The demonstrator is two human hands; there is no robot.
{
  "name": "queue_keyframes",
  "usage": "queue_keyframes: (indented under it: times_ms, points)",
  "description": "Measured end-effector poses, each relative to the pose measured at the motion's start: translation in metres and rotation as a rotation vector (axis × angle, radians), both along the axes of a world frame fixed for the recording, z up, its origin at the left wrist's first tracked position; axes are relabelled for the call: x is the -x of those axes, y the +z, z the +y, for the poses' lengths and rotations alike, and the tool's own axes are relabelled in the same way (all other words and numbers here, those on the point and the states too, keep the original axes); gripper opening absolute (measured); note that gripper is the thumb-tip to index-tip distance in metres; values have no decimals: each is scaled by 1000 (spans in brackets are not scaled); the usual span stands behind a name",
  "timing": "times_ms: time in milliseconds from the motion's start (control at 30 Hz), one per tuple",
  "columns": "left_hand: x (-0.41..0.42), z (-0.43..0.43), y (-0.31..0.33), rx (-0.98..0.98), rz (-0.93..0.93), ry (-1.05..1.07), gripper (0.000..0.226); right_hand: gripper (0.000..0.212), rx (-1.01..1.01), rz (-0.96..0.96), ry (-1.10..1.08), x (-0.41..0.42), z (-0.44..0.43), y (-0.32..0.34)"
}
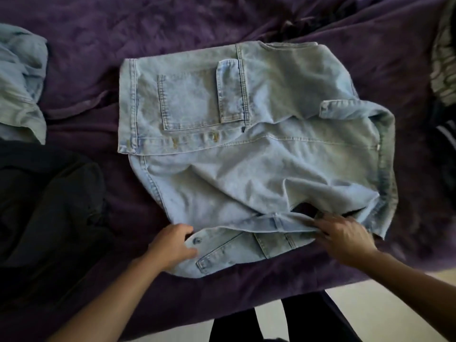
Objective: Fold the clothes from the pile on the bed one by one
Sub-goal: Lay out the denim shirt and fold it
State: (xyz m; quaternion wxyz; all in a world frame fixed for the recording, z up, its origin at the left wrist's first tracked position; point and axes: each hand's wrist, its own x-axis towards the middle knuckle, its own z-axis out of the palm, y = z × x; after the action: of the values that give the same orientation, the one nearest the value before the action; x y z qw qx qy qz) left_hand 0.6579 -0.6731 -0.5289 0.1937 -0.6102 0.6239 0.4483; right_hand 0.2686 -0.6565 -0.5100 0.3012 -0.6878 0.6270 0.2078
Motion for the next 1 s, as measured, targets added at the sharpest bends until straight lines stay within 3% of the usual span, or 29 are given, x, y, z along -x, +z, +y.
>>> queue_keyframes:
  times_ms: [67,133,233,367,433,500,567,633,700,800,900,933,1000]
  points:
    - [-17,-10,17,-118,-10,-21,23,6,-40,-72,-225,19,1,11]
    - [-36,-27,42,-158,71,79,25,26,-121,-196,-399,42,-8,22]
    - [-50,-71,74,-7,231,312,22,32,68,-204,-563,62,-54,42]
    - [-35,-146,74,432,257,575,14,37,285,-152,-574,53,-148,54]
    - [-32,-165,56,560,175,759,25,33,332,-76,-523,40,-181,53]
    - [-34,-155,34,528,16,914,34,40,356,-5,-494,27,-191,51]
    - [-29,-119,17,353,20,1010,25,40,454,-17,-443,12,-178,50]
    - [-17,-69,9,204,84,976,24,34,505,-101,-365,-2,-148,41]
    - [-3,-27,8,238,114,842,28,39,406,-133,-277,-14,-113,23]
    - [18,-3,-1,428,31,576,47,70,158,-13,-146,-23,-73,-6]
    - [31,-24,-9,270,-107,673,53,92,103,39,-61,-23,-62,-27]
    - [35,-32,-9,188,-143,707,49,89,117,44,-59,-23,-63,-30]
    - [40,-42,-6,154,-158,729,30,62,207,26,-69,-23,-67,-32]
